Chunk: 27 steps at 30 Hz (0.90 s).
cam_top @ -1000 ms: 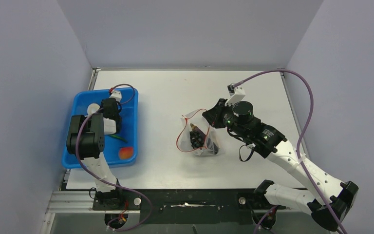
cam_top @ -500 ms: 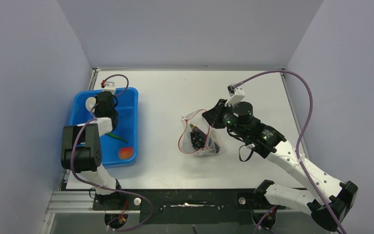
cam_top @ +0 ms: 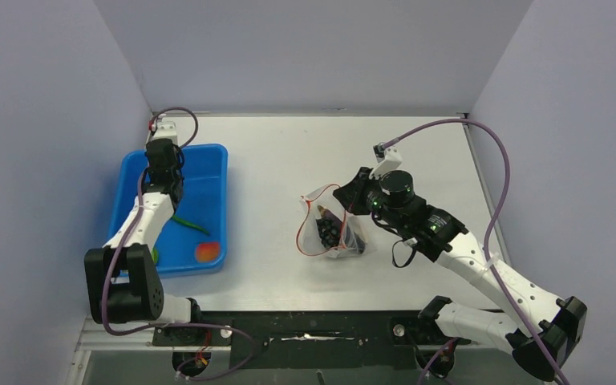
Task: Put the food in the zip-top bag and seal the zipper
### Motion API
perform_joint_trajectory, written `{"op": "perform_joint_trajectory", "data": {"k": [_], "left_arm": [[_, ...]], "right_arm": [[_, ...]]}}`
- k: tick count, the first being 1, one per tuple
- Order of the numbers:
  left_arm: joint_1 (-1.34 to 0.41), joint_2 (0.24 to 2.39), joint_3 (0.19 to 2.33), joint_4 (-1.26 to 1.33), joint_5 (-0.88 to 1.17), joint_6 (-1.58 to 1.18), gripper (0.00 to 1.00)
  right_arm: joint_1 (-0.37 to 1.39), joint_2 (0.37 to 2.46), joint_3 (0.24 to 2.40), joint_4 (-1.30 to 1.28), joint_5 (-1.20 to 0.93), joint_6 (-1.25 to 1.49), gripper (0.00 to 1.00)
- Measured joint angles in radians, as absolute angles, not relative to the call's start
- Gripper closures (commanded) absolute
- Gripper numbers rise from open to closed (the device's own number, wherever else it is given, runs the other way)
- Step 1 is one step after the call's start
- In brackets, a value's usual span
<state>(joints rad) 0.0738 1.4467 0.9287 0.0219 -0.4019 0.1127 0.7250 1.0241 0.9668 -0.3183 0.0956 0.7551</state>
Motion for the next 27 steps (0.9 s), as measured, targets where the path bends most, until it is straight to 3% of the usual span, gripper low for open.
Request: {"op": "perform_joint_trajectory", "data": {"k": [21,27], "left_arm": [[0.076,0.918,0.795,-0.225,0.03,-0.224,1.0],[0.076,0.811,0.795,-0.26,0.248,-0.312,1.0]], "right_arm": [[0.709,1.087,0.965,-0.297,0.086,0.768,1.0],[0.707,1.114,0.967,-0.283,0.075,0.77,1.0]]}}
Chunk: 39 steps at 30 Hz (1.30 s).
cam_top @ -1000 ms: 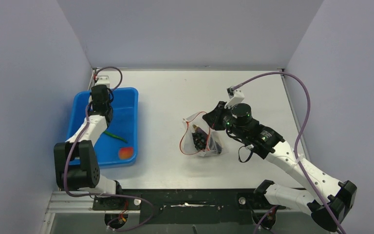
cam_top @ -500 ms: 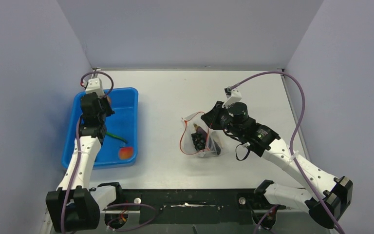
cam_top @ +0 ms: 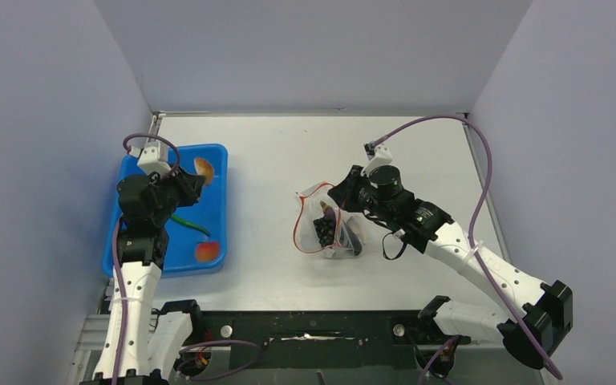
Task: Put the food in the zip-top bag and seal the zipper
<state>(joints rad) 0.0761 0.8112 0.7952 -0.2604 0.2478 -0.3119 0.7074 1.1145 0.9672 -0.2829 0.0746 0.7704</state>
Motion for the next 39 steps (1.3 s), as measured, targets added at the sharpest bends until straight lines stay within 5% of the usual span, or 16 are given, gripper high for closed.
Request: {"op": "perform_joint_trajectory", "data": {"k": [16,29,39], "left_arm": [[-0.006,0.735,0.643,0.016,0.765,-0.641,1.0],[-0.424,0.824,0.624,0.176,0.68,-0.672,1.0],[-0.531,0.931,0.624,0.177,0.558,-0.63,1.0]], "right_arm": [[0.707,1.188,1.02,-0.259,0.065,0.813,1.0],[0.707,1.216,1.044,-0.24,0.038,0.832,1.0],[0.707,1.216,1.044,-0.239,0.018,0.832,1.0]]}}
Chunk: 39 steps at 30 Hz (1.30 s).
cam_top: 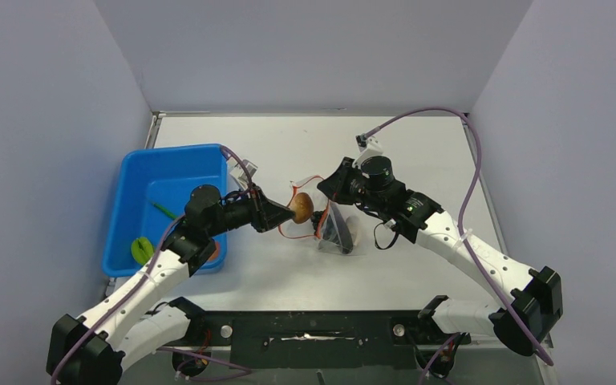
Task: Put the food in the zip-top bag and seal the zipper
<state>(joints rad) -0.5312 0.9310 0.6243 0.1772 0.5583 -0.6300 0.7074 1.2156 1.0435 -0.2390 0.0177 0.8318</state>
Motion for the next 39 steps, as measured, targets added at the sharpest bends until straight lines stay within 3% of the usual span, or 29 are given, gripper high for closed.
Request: {"op": "perform_joint_trajectory", "data": {"k": [10,25,34,39], "left_arm": [[-0.569,0.983,0.624,0.161,0.461,-0.59,0.97],[-0.571,0.981,0.636,0.098,0.391,-0.573,0.29],[-0.571,0.924,0.689,-0.029,0.244,-0.543,0.27],[-0.571,0.865,0.73,-0.115,0.072,-0.541,0.21]], "right_arm": [[0.707,1.216,1.044,-0.233,0.014,0.844,1.0],[0.707,1.195,1.041,-0.233,0.012,0.847,1.0],[0.707,1.166,1.018,-0.233,0.013,0.847,1.0],[0.707,1.148,0.991,-0.23,0.014,0.846,1.0]]}}
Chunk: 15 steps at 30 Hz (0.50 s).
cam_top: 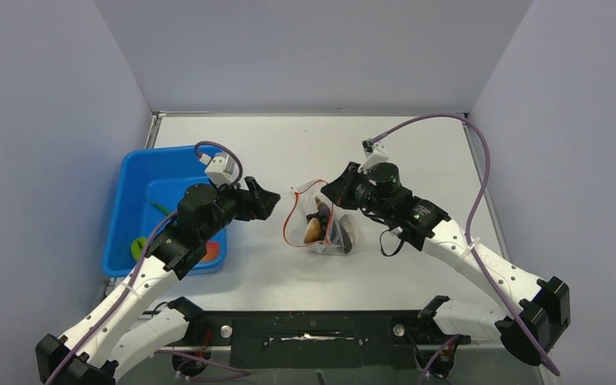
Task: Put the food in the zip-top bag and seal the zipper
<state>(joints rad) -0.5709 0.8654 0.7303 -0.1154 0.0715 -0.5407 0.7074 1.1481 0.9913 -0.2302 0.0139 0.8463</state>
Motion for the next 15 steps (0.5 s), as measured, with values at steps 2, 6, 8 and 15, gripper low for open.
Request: {"op": "perform_joint_trajectory", "data": {"k": [2,6,8,15], "left_arm": [[-0.57,0.846,0.748,-0.16,-0.014,-0.544,0.2],[-0.567,0.823,0.767,-0.237,-0.181,-0.547,0.2],[-0.561,0.818,0.771,-0.283,-0.27,-0.549,0.2],[-0.49,0.841,0.81,-0.444,-0.54,-0.585,0.37]], "right_arm": [[0.707,1.145,0.979,-0.225,0.014,0.845,1.0],[0.707,1.137,0.956,-0.224,0.017,0.837,1.0],[0.707,1.129,0.949,-0.225,0.02,0.829,1.0],[0.706,1.118,0.949,-0.226,0.043,0.792,1.0]]}}
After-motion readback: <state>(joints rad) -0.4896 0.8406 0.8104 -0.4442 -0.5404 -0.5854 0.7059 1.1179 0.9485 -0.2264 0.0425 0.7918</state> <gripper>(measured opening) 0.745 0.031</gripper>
